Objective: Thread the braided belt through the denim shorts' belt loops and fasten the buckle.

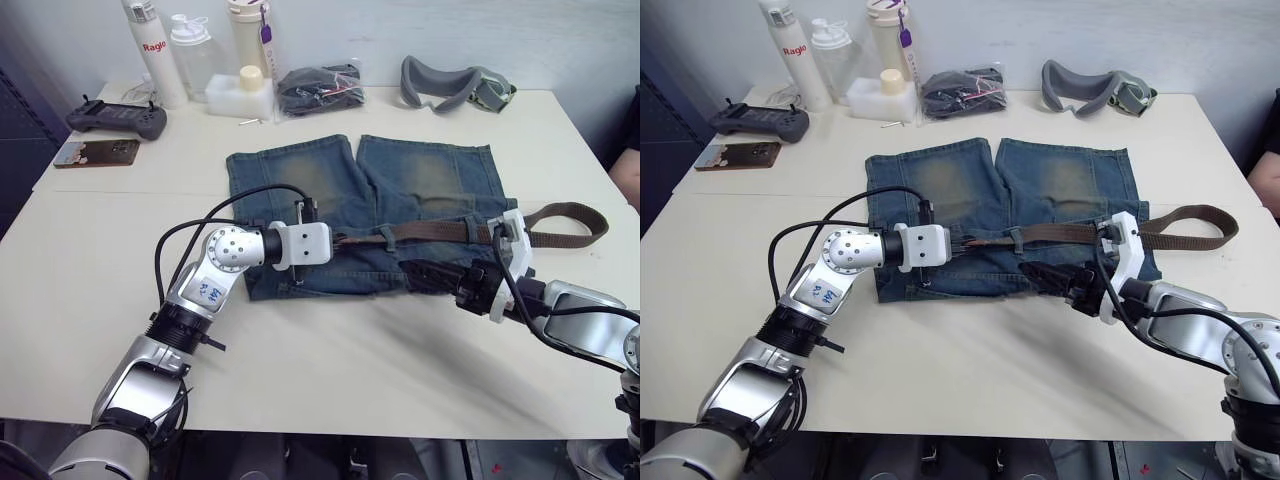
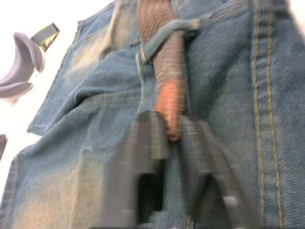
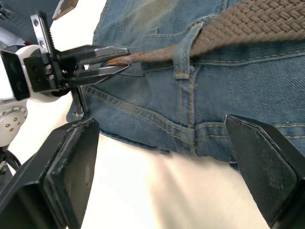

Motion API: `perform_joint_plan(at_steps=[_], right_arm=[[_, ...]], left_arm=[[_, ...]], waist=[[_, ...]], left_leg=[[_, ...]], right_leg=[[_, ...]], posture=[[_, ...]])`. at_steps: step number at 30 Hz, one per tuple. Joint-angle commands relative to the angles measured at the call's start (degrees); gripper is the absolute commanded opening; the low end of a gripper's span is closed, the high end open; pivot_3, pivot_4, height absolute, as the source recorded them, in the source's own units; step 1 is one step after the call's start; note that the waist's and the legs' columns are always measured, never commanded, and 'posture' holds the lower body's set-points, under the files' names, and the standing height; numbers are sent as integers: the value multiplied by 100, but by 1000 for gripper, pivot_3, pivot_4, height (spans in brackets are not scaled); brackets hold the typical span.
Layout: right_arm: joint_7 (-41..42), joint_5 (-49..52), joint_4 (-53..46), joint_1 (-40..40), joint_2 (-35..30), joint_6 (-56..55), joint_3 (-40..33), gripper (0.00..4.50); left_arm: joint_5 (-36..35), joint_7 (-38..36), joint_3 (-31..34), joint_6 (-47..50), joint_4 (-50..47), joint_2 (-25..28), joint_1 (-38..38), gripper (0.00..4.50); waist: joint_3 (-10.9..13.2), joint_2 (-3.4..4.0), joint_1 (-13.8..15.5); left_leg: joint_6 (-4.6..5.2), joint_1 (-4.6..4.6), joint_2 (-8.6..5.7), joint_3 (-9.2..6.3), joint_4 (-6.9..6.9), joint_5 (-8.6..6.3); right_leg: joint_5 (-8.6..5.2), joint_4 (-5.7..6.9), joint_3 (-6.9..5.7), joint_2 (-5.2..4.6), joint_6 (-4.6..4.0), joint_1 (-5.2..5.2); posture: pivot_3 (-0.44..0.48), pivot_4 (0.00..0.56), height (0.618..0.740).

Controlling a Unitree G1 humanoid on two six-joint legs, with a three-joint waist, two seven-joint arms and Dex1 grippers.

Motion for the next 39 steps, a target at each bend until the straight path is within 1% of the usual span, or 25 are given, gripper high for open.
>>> perform_joint_plan(at_steps=[1, 4, 5, 8, 9, 10, 11, 14, 16, 19, 22, 24, 27, 30, 31, 32, 33, 34, 37, 39], right_arm=[[144, -637, 25, -33, -201, -45, -7, 4500], [319, -687, 82, -133, -233, -173, -316, 4500], [322, -739, 125, -163, -239, -222, -418, 3977], [650, -1871, 180, -113, -497, -328, -196, 2978], [711, -2154, 278, -87, -474, -386, -102, 2334], [734, -2389, 405, -91, -392, -431, -17, 2096], [761, -2576, 511, -103, -302, -449, 41, 1533], [884, -3333, 879, -146, -143, -490, 345, 39], [986, -3721, 1140, -201, -14, -519, 453, 39], [1065, -3810, 1505, -339, 284, -420, 316, 39], [1373, -4151, 1682, -423, 296, -308, 467, 39], [1566, -4307, 1709, -482, 323, -302, 502, 39], [1789, -4488, 1655, -632, 373, -232, 590, 39], [2099, -4650, 1520, -686, 383, -250, 611, 39], [2290, -4668, 1375, -680, 362, -323, 592, 39], [2402, -4672, 1235, -683, 320, -341, 541, 326], [2659, -4684, 1005, -657, 180, -360, 554, 718], [2922, -4723, 753, -626, 19, -407, 575, 992], [3718, -4909, 55, -520, -516, -607, 682, 2431], [4035, -4958, -200, -553, -769, -568, 767, 3445]], left_arm=[[-110, -62, 126, -162, -108, 31, 12, 38], [-87, -34, 172, -169, -107, 69, 16, 38], [-64, -8, 188, -167, -106, 93, 19, 0], [-24, 60, 239, -157, -81, 164, 16, 0], [-54, 17, 266, -154, -75, 220, 25, 0], [-111, -28, 336, -150, -63, 308, 46, 0], [-173, -56, 416, -133, -54, 388, 70, 0], [-323, -116, 729, 11, -91, 733, 230, 0], [-239, -186, 809, -24, -124, 1039, 361, 0], [-89, -226, 885, -99, -213, 1463, 539, 0], [-66, -142, 1090, -52, -257, 1835, 739, 0], [20, -140, 1100, -50, -304, 1997, 813, 0], [68, -52, 1108, 40, -279, 2037, 854, 0], [110, 101, 1093, 191, -170, 1916, 782, 0], [-161, 36, 1166, 350, -247, 1783, 785, 0], [-474, 12, 1285, 581, -335, 1624, 780, 415], [-695, -22, 1379, 765, -404, 1518, 773, 922], [-845, -69, 1459, 932, -454, 1454, 766, 1245], [-1147, -182, 1682, 1334, -545, 1448, 753, 2617], [-1431, -286, 1881, 1660, -633, 1507, 770, 3564]], waist=[[0, 0, 13], [0, 0, 20], [0, 0, 22], [0, 0, 23], [0, 0, 23], [0, 0, 15], [0, 0, 3], [0, 0, -43], [0, 1, -86], [-2, -4, -110], [-3, -4, -115], [-3, -5, -112], [-4, -6, -109], [-4, -6, -117], [-4, -6, -118], [-4, -6, -117], [-4, -6, -113], [-4, -6, -110], [-1, -1, -114], [-1, -1, -119]], left_leg=[[0, 0, 0, 0, 0, 0], [1, 0, 0, 0, 0, 1], [1, 0, -1, 0, 0, 1], [1, 0, -1, 0, 0, 1], [1, 1, 0, 0, 0, 1], [1, 1, 0, 0, -1, 1], [1, 3, 1, -1, -1, 1], [-2, 5, 2, 1, -4, 3], [-19, 5, 2, 3, -5, 12], [-16, 12, 4, 0, -5, 10], [-7, 20, 4, 2, -5, 5], [-2, 22, 5, 2, -5, 2], [1, 26, 4, 2, -4, 1], [3, 26, 5, 3, -5, 0], [3, 26, 5, 4, -5, -1], [3, 26, 5, 4, -5, -1], [3, 25, 5, 5, -5, 0], [3, 20, 5, 5, -5, 0], [3, 5, 3, 4, -5, -1], [3, 4, 3, 4, -5, -1]], right_leg=[[0, 0, 0, 0, 0, 0], [0, -1, 0, -1, 0, 2], [0, -1, 0, -1, 0, 1], [0, -1, 1, -1, 0, 1], [0, -1, 0, 0, 0, 2], [0, -4, 0, 0, 0, 2], [0, -4, 0, 1, 0, 4], [0, -2, 3, 2, -1, 2], [0, 0, 4, 1, -1, -1], [0, 0, 2, 2, -2, 8], [0, 0, 6, 1, -2, 12], [-1, 0, 7, 1, -3, 13], [-1, 0, 7, -1, -3, 19], [-1, 1, 8, -1, -4, 16], [-1, 1, 9, -1, -4, 16], [-1, 3, 10, 0, -4, 14], [-1, 4, 10, 0, -4, 13], [-1, 6, 10, -1, -4, 8], [-1, 4, 8, -1, -4, -5], [-1, 3, 7, -1, -3, -6]], posture=[[0, 150, 656], [0, 150, 656], [0, 150, 656], [0, 150, 656], [0, 150, 656], [0, 150, 656], [0, 150, 656], [0, 150, 656], [0, 150, 656], [0, 150, 656], [0, 150, 656], [0, 150, 656], [0, 150, 656], [0, 150, 656], [0, 150, 656], [0, 150, 656], [0, 150, 656], [0, 150, 656], [0, 150, 656], [0, 150, 656]])
